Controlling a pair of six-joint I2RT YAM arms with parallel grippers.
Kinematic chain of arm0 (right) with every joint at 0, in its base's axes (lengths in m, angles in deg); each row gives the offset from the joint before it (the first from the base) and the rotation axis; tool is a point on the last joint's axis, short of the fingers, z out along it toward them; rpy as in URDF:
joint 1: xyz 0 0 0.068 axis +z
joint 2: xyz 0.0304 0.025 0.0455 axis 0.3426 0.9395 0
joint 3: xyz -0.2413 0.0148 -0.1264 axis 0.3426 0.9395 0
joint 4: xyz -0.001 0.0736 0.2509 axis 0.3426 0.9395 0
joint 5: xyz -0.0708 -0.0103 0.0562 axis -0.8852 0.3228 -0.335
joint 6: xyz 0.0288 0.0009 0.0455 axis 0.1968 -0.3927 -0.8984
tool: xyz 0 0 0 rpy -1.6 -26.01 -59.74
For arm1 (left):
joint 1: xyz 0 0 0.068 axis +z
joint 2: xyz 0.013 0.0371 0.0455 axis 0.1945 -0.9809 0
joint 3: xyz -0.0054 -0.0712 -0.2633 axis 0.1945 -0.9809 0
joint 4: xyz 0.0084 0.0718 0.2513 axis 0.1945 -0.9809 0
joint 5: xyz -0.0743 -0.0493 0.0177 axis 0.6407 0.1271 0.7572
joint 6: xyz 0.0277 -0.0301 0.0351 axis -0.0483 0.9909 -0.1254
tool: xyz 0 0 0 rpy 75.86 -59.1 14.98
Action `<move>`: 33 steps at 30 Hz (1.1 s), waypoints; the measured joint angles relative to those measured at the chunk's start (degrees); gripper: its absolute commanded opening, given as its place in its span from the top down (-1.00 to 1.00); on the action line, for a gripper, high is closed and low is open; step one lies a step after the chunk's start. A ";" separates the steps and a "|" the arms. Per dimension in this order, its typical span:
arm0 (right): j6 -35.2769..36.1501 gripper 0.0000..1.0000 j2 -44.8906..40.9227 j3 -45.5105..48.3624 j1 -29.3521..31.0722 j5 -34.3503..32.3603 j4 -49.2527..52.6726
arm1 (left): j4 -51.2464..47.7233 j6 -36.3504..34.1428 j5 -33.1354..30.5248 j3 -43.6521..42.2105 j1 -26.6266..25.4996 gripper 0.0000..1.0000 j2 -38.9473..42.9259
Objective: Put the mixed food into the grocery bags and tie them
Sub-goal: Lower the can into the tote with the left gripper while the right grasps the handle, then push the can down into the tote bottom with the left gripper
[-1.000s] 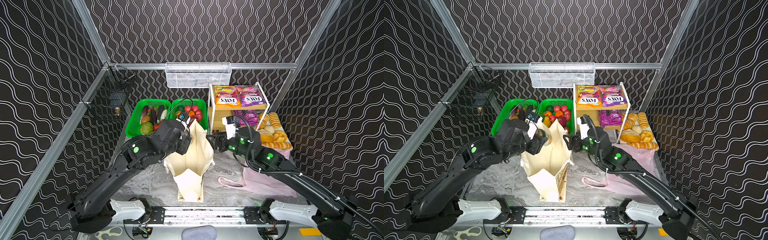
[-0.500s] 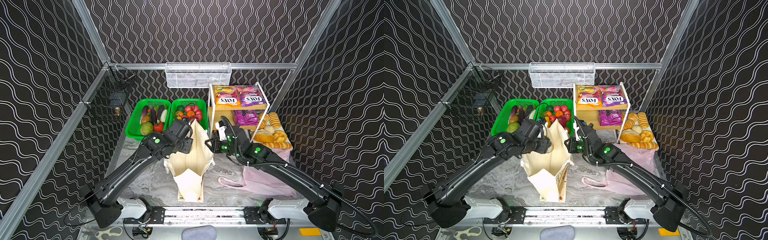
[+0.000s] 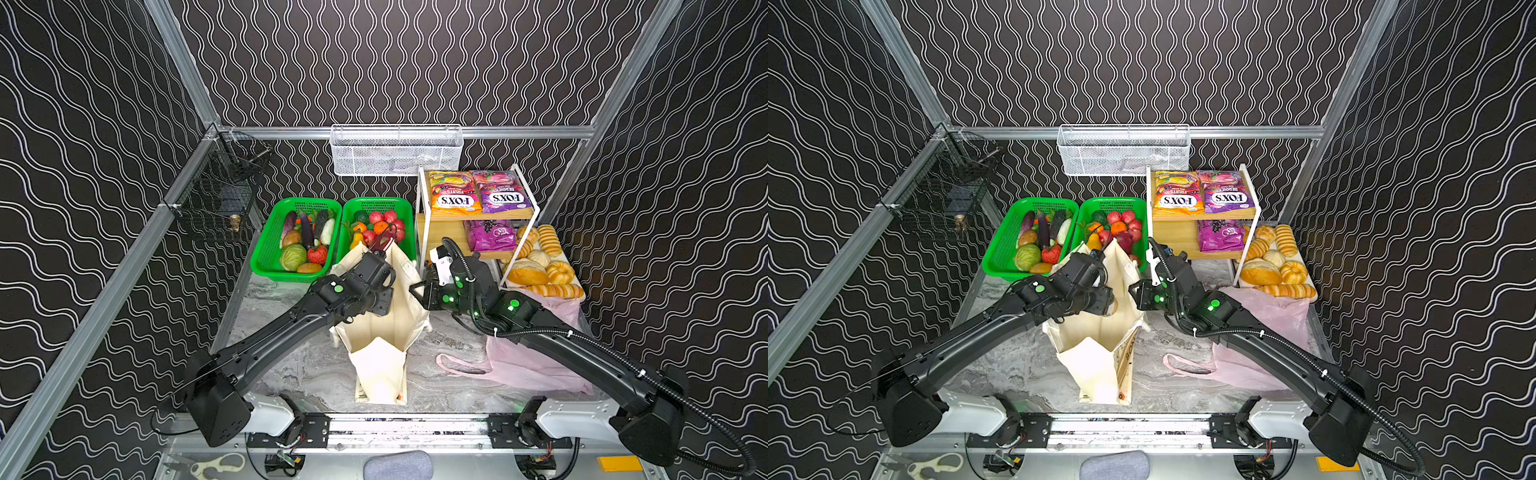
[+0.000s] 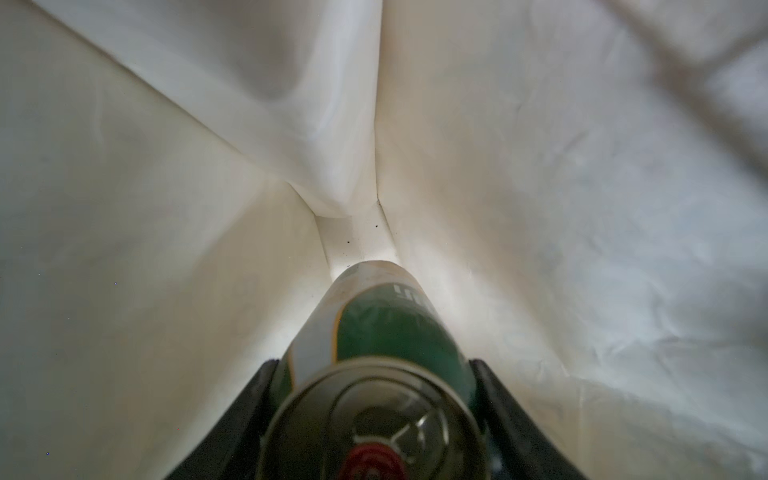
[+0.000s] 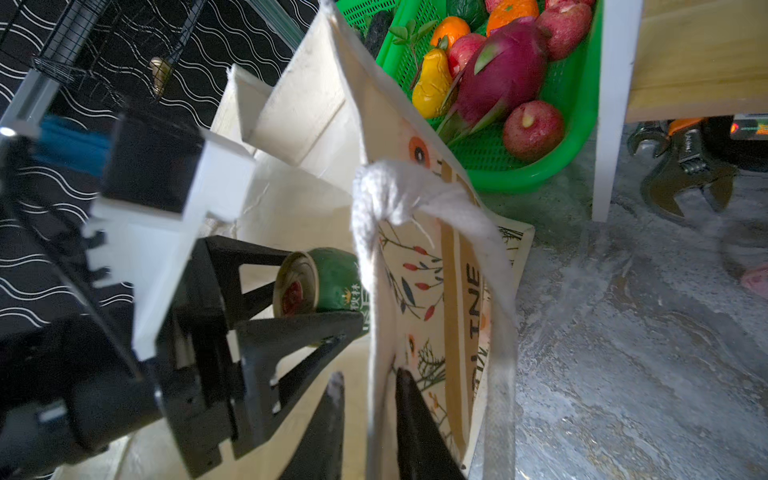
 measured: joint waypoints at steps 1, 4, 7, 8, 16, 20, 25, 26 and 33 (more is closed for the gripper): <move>0.00 0.52 -0.04 0.02 0.00 0.00 -0.15 | 0.48 -0.02 -0.04 -0.50 0.00 0.39 0.00; 0.02 0.52 -0.09 0.22 0.00 0.00 -0.52 | 2.54 -0.07 -0.20 -1.70 0.00 0.39 0.00; 0.00 0.52 -0.17 0.68 0.00 0.00 -1.07 | 4.92 -0.28 -0.13 -3.32 0.00 0.40 -0.04; 0.02 0.53 -0.26 0.79 0.00 0.02 -1.31 | 5.40 -0.35 -0.07 -3.80 0.00 0.40 -0.22; 0.31 0.53 -1.14 1.60 0.00 0.24 -2.58 | 7.72 -1.33 -1.84 -4.04 0.00 0.37 -3.96; 0.33 0.53 -1.44 1.75 0.00 0.35 -2.75 | 9.01 -0.90 -4.28 -3.50 0.00 0.36 -6.23; 0.74 0.53 -1.97 2.05 0.00 0.42 -2.82 | 12.22 0.44 -7.21 -3.76 0.33 0.35 -8.31; 0.74 0.53 -2.01 2.23 0.00 0.42 -2.84 | 12.85 0.66 -7.43 -4.04 0.55 0.35 -8.76; 0.68 0.53 -1.84 2.67 0.00 0.42 -2.84 | 16.87 1.77 -8.52 -6.97 0.96 0.30 -12.07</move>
